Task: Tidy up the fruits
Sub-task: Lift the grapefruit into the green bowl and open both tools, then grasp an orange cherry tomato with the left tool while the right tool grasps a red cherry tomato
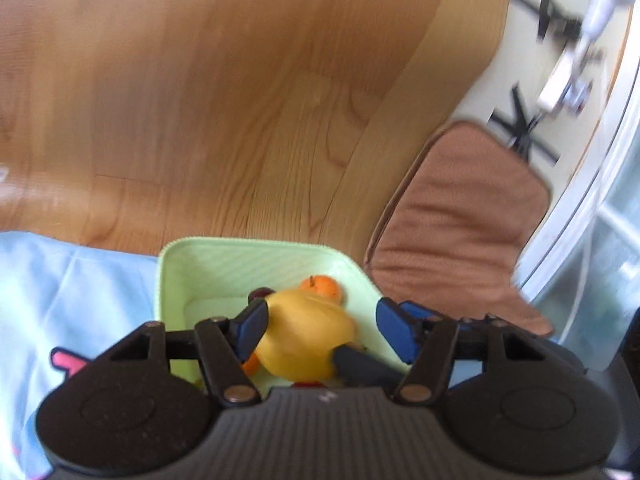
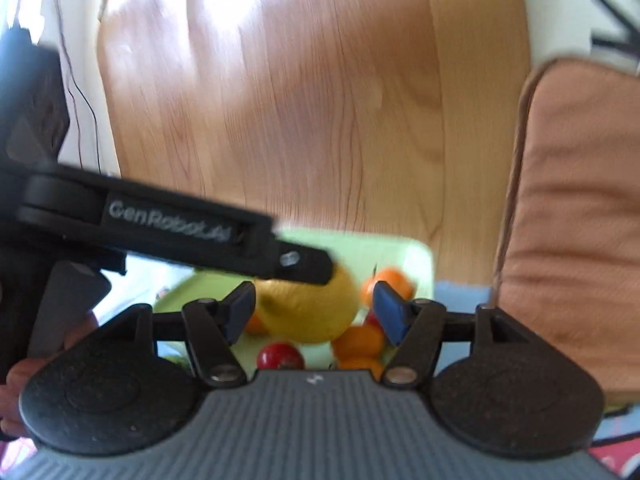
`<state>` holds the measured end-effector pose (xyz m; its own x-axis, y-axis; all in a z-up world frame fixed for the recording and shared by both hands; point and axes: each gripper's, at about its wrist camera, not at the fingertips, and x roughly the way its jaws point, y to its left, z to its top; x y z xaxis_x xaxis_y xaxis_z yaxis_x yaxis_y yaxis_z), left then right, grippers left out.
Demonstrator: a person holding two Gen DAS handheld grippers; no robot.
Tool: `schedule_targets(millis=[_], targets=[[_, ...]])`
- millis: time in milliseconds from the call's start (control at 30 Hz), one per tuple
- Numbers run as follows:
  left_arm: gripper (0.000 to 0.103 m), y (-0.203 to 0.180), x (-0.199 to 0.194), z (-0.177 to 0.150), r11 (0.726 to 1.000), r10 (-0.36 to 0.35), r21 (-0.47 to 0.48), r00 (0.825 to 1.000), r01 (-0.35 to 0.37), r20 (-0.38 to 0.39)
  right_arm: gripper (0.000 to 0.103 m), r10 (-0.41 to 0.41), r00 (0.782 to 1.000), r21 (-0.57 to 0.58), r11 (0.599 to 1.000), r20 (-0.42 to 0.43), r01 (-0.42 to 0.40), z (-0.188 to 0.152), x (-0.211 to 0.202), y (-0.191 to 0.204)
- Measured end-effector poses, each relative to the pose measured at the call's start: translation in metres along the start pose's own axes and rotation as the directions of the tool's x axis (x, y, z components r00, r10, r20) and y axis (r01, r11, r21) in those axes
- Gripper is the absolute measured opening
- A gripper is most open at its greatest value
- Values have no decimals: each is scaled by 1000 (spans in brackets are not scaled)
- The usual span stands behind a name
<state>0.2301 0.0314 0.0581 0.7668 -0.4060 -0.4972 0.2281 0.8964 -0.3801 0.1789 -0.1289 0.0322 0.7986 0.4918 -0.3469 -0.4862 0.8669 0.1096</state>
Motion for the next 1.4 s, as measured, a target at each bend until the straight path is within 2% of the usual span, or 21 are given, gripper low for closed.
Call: schedule_targets(millis=[67,167,233,300,467,567,667,700,767,800,833,967,1033,1167,1233,1300,1400], targets=[[60,-1,-26,-4,1000,-12,10,999,12,43,67,2,999,10,1000,34,-2,4,-19,-2],[60,-4,-63,-23,999,-20,44,996,17,85,48,16,999,72,997,41,-19,2,-50,-12],[62,-7,-79,-42,997,-14,77,995,6,97,32,35,999,115,993,13,-36,-7,-69,-18],[63,-12,-84,-63,993,10,115,996,-21,89,27,41,999,125,991,-30,-37,-21,-83,-17],[63,-21,-63,-97,990,34,141,999,-31,-18,28,34,988,75,997,-151,-22,-52,-90,2],[64,-23,-46,-104,982,76,175,996,-69,-35,28,45,980,58,998,-196,-34,-56,-78,12],[63,-11,-41,-102,992,67,113,996,-60,-52,30,28,972,45,999,-234,-18,-57,-64,16],[60,-8,-39,-101,994,63,94,997,-58,-54,31,40,971,64,998,-236,-26,-56,-61,14],[45,3,-40,-101,998,43,54,997,-39,-71,33,56,971,88,995,-234,-36,-51,-56,10],[34,5,-38,-102,999,26,34,996,-24,-80,35,60,970,84,996,-234,-41,-51,-54,11],[30,8,-39,-102,1000,15,23,997,-13,-81,35,62,971,74,996,-231,-46,-51,-53,13],[30,10,-44,-106,1000,5,9,997,-4,-80,36,72,972,55,997,-224,-61,-52,-54,19],[29,9,-51,-111,1000,5,7,997,-4,-80,44,79,971,52,996,-226,-69,-51,-52,22],[29,8,-67,-122,1000,13,-8,998,-13,-68,45,80,969,24,997,-236,-77,-49,-46,32],[29,7,-73,-125,1000,26,-9,998,-27,-61,42,66,967,6,998,-247,-67,-48,-37,37],[29,5,-80,-129,999,42,-7,997,-42,-58,27,32,967,-16,999,-251,-37,-48,-32,40],[29,-1,-94,-139,999,51,13,997,-51,-53,27,26,966,-2,1000,-256,-28,-50,-38,41]])
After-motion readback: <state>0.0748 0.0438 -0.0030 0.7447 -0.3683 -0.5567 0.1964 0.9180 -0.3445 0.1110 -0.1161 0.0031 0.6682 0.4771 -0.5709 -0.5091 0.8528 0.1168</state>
